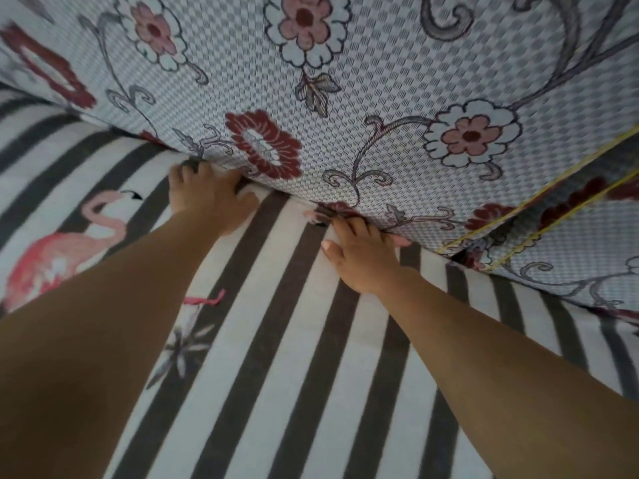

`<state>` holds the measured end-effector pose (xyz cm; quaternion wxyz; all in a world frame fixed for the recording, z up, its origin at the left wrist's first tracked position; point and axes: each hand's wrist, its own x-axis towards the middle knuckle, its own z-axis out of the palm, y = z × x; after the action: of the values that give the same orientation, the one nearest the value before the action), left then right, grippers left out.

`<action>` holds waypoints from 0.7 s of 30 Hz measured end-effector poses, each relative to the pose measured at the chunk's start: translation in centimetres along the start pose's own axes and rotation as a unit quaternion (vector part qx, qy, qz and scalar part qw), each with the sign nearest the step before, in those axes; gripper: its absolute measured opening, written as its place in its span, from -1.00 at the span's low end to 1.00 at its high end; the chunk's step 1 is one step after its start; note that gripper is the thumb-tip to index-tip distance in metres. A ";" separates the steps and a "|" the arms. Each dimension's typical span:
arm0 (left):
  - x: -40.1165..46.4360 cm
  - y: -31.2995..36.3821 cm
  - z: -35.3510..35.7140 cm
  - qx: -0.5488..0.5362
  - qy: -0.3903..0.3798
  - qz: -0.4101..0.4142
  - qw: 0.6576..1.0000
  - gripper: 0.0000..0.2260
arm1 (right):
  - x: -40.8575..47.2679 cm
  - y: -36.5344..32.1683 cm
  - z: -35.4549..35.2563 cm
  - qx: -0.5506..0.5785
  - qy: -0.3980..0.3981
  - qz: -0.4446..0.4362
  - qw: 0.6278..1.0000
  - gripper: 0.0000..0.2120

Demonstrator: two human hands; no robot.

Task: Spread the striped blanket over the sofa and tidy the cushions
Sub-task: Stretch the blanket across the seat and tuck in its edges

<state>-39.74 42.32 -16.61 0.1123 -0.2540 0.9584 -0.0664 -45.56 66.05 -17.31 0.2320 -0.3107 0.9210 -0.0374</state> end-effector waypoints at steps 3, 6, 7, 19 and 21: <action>1.7 -1.5 0.9 0.005 -0.068 0.032 0.997 -0.34 | 0.6 0.2 0.8 -0.010 0.025 0.004 1.000 -0.50; 2.2 -1.4 1.5 -0.009 -0.099 0.019 0.995 -0.36 | 1.0 0.3 1.3 -0.021 0.030 0.009 0.999 -0.49; 2.2 -1.0 1.2 -0.005 -0.115 0.000 0.993 -0.39 | 1.1 0.3 1.4 -0.021 0.024 0.010 0.999 -0.49; -2.3 10.1 -0.7 -0.063 -0.083 0.183 0.978 -0.55 | -6.2 4.3 0.8 0.004 0.077 0.124 0.989 -0.48; -1.9 10.6 0.2 -0.048 -0.082 0.181 0.979 -0.54 | -5.3 5.5 0.7 0.039 0.021 0.130 0.991 -0.44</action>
<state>-43.08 52.43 -18.43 0.1879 -0.0864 0.9781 0.0218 -44.61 73.67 -17.02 0.2271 -0.1783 0.9561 -0.0497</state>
